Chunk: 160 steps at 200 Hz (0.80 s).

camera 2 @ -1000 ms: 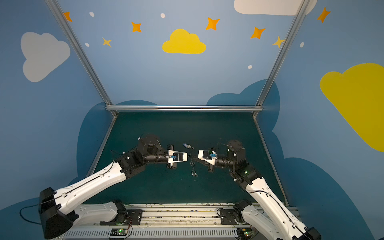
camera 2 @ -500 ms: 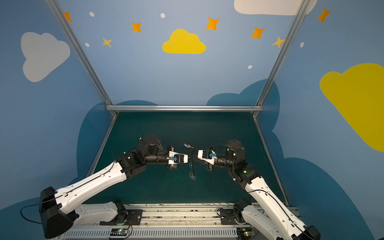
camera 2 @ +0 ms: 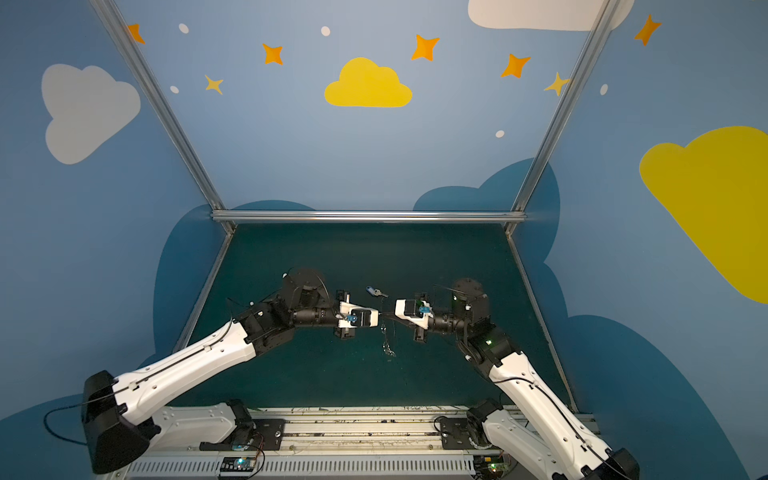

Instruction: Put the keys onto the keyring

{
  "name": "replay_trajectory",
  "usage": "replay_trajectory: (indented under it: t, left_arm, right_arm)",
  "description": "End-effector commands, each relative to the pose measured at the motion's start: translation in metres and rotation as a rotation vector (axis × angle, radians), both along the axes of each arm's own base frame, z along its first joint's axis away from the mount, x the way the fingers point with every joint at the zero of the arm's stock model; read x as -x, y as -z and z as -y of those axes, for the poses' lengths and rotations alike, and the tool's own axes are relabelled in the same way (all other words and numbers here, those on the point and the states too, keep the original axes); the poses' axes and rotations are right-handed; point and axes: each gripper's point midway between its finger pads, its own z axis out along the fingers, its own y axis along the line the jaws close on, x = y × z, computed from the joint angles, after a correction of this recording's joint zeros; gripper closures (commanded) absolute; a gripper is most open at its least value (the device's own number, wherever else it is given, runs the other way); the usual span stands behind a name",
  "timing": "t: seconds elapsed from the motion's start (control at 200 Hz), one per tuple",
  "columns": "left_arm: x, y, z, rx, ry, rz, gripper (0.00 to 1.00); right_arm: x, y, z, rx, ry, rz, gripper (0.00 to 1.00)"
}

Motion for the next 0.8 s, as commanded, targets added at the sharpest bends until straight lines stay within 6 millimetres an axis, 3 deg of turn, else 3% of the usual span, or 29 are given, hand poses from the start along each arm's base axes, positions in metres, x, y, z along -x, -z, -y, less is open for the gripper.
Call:
replay_trajectory:
  t: [0.0, 0.355, 0.576, 0.796]
  left_arm:
    - [0.006, -0.015, 0.010, 0.034, 0.047, 0.024, 0.97]
    - [0.000, -0.013, 0.011, 0.020, 0.017, 0.007, 0.97]
    - [-0.013, -0.005, 0.001, -0.030, -0.078, 0.021, 0.73]
    - [-0.020, 0.004, -0.011, -0.091, -0.145, 0.021, 0.71]
  right_arm:
    - [0.007, 0.002, -0.004, -0.006, -0.043, 0.000, 0.96]
    - [0.006, 0.001, -0.004, -0.015, -0.029, 0.017, 1.00]
    - [-0.008, 0.009, 0.004, 0.043, 0.078, 0.011, 1.00]
    - [-0.013, 0.013, 0.006, 0.082, 0.109, -0.005, 1.00]
